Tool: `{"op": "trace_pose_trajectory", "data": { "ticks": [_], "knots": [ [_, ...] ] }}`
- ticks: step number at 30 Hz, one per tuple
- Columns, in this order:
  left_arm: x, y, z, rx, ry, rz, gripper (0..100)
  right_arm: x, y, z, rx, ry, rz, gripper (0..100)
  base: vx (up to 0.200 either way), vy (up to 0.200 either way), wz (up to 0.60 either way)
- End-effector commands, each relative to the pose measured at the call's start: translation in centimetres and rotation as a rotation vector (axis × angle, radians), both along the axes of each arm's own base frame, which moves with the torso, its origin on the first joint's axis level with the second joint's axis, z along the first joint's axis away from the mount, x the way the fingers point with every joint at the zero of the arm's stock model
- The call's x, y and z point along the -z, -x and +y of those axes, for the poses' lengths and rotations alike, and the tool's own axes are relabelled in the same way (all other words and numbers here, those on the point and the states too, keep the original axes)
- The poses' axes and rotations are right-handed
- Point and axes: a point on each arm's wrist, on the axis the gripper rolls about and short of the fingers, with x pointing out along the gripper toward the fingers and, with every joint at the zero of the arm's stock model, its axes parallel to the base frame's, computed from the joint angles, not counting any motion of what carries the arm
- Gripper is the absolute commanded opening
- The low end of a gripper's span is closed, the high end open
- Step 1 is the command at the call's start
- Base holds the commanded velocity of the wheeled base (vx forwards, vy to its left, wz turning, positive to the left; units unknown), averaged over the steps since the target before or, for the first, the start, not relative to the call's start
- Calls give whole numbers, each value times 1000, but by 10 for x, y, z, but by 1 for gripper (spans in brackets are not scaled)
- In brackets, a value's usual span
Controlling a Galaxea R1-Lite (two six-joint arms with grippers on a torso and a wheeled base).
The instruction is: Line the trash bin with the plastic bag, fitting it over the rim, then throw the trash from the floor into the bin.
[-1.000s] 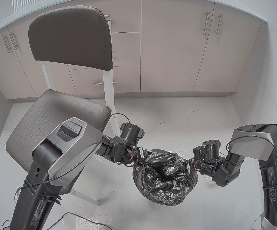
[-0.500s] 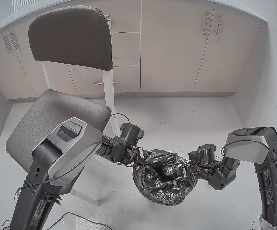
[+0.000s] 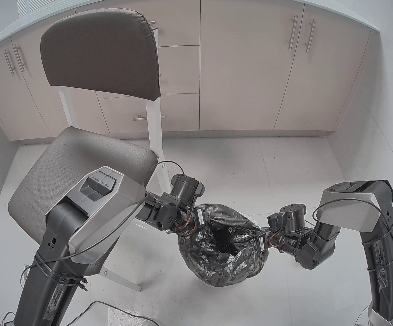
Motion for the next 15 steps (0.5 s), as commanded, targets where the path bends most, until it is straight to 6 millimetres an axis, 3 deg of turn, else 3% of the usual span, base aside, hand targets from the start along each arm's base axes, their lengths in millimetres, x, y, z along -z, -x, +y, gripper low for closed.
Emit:
{"op": "trace_pose_trajectory", "data": {
  "ticks": [1, 15],
  "knots": [
    [0, 0, 0, 0, 0, 0, 100, 1, 0, 0, 0, 1, -1, 0, 0, 0, 0],
    [0, 0, 0, 0, 0, 0, 100, 1, -3, -2, 8, -2, -17, 0, 0, 0, 0]
  ]
}}
